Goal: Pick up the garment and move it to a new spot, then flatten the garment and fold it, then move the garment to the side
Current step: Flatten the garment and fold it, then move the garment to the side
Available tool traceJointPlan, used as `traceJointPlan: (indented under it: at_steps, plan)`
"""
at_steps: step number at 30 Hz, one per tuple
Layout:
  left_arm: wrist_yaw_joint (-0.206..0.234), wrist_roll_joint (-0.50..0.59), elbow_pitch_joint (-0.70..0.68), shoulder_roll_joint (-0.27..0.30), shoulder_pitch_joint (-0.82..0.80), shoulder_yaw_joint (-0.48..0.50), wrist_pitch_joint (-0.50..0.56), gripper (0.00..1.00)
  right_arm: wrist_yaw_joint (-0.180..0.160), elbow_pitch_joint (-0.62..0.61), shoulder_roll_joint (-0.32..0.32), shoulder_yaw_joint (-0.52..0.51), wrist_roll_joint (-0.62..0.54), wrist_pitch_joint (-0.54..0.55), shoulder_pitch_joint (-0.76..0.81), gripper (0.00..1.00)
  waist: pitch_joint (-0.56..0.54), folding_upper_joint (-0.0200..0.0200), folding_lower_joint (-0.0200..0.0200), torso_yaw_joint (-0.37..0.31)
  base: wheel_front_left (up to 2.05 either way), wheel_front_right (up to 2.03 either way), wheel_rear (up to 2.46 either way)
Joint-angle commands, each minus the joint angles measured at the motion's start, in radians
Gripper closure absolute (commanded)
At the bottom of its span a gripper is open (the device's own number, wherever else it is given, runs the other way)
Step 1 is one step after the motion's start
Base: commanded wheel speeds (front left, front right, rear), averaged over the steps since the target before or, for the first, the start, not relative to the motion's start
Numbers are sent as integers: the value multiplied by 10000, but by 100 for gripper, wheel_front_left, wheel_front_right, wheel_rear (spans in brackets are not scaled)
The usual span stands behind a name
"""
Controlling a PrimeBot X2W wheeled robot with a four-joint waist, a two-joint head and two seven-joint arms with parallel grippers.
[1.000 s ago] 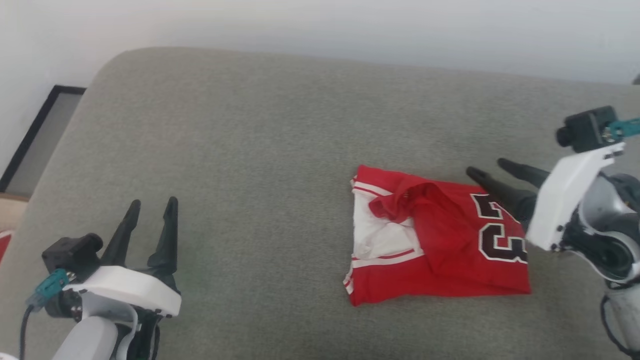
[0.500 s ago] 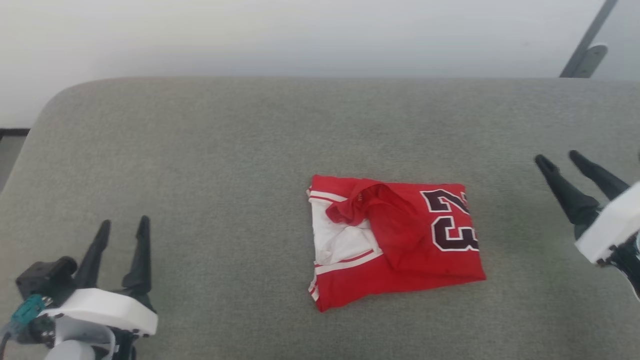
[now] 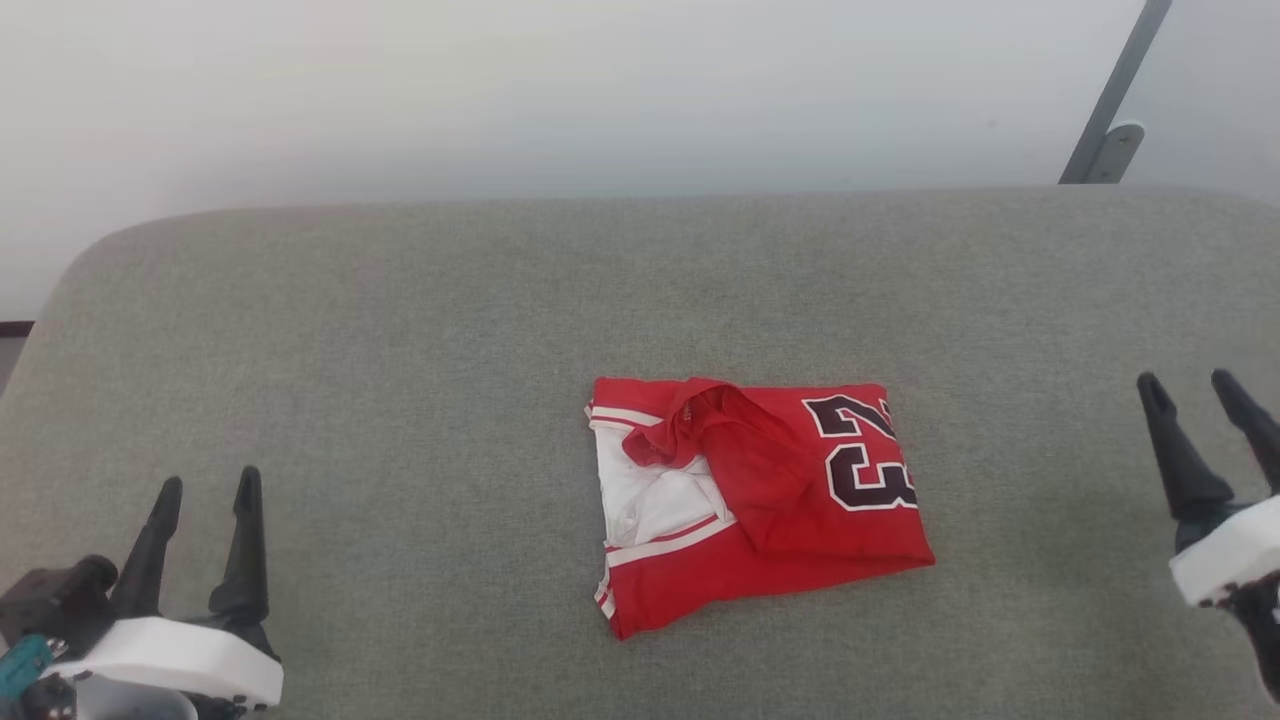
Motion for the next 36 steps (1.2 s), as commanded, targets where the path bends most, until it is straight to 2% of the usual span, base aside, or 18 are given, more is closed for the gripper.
traceJointPlan:
  at_steps: [1,8,22,28,36]
  plan:
    - [-47,80,24,-9,120,79,-46,0,-1,10,74,6,7,-106,106,0,-38,-1,1,-24,0,0,0]
    - [-343,553,16,-231,289,538,-46,0,-1,441,46,16,133,-743,319,0,-138,-1,1,-112,0,0,0]
    - [-656,1041,159,-506,299,895,-47,0,-1,776,-147,307,554,-971,220,0,-177,-1,1,-74,0,0,0]
    - [-655,1224,197,-622,157,965,-47,0,-1,640,-209,640,722,-594,91,0,-128,-1,1,202,0,0,0]
    - [-801,1305,341,-821,61,904,-47,0,-1,686,-298,1140,1081,1053,-257,0,-32,-1,1,885,0,0,0]
